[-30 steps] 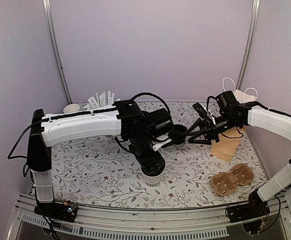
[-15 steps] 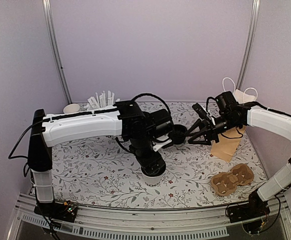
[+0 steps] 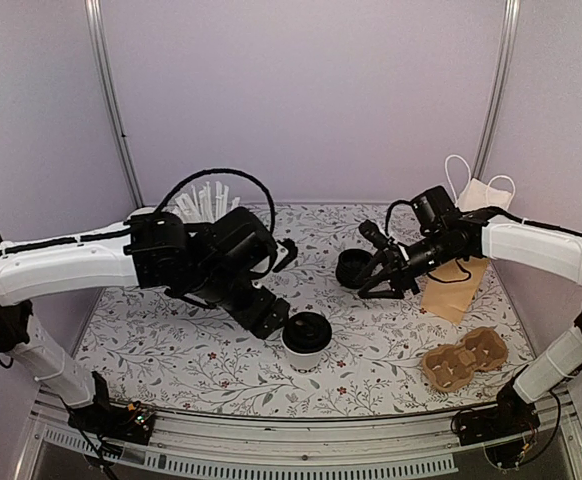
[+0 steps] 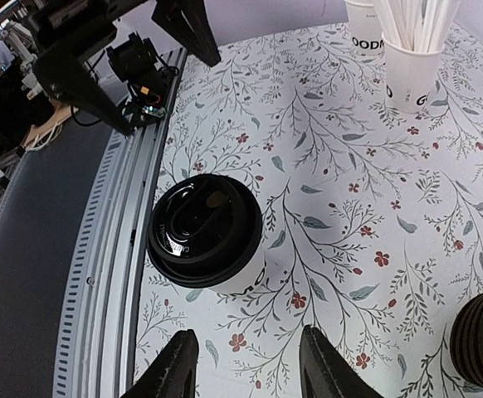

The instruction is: Pack the takeout coffee

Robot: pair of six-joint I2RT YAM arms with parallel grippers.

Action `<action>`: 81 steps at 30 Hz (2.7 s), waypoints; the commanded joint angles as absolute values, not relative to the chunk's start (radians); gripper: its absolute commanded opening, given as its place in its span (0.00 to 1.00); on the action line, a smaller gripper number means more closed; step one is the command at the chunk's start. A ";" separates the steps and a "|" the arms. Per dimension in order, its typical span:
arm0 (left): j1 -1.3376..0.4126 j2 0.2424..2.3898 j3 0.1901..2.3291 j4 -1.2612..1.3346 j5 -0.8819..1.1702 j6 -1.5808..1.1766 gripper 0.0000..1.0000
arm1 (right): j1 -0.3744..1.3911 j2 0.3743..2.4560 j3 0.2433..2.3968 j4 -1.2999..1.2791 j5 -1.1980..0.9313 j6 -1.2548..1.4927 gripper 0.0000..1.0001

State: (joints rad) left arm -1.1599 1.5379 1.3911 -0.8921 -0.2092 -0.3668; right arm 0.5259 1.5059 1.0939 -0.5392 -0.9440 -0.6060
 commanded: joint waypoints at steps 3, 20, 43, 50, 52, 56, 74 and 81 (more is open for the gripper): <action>-1.137 1.289 0.981 -0.394 -0.308 -0.686 0.84 | 0.640 1.590 1.155 -0.613 -0.736 -0.688 0.45; -1.130 1.185 0.557 0.246 -0.090 -0.915 0.73 | 0.834 1.748 1.356 -0.776 -0.536 -0.802 0.46; -1.136 1.234 0.608 0.180 -0.116 -0.893 0.76 | 0.891 1.711 1.303 -0.796 -0.437 -0.796 0.45; -1.074 1.275 0.626 0.210 -0.075 -0.875 0.71 | 0.870 1.675 1.263 -0.776 -0.715 -0.620 0.47; -1.066 1.304 0.638 0.223 -0.061 -0.873 0.70 | 0.867 1.673 1.229 -0.765 -0.799 -0.563 0.47; -1.060 1.367 0.664 0.261 -0.018 -0.861 0.67 | 0.865 1.687 1.177 -0.773 -0.900 -0.497 0.61; -1.095 1.510 0.636 0.223 0.003 -0.943 0.55 | 0.787 1.835 1.275 -0.781 -0.949 -0.330 0.59; -1.100 1.531 0.603 0.226 0.003 -0.976 0.53 | 0.773 1.891 1.324 -0.782 -0.995 -0.292 0.49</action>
State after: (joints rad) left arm -1.0851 1.4864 0.6502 0.3092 0.0101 -0.9573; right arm 0.7868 1.8523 1.2892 -0.7891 -0.9474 -0.3218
